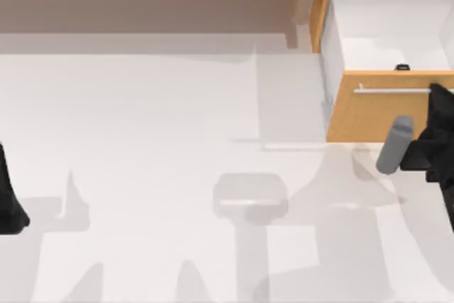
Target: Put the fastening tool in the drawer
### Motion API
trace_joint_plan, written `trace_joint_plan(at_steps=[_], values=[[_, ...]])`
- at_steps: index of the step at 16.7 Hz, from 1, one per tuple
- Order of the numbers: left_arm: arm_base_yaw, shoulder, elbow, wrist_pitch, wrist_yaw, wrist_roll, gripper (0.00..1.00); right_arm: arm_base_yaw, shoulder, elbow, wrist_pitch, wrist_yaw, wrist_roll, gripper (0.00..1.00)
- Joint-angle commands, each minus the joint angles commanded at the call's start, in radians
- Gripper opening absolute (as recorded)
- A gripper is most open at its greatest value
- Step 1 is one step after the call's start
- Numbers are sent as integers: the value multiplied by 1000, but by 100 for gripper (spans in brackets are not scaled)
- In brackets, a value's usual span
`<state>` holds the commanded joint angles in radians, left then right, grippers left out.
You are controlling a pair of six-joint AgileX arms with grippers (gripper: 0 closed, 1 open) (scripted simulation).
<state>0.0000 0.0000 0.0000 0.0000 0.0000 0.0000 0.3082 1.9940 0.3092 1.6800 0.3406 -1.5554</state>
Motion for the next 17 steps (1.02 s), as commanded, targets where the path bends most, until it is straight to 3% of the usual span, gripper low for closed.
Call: trace_joint_plan(at_steps=[17], values=[[0,0,0,0,0,0,100,-63,77,243,-174,-66,5,0]])
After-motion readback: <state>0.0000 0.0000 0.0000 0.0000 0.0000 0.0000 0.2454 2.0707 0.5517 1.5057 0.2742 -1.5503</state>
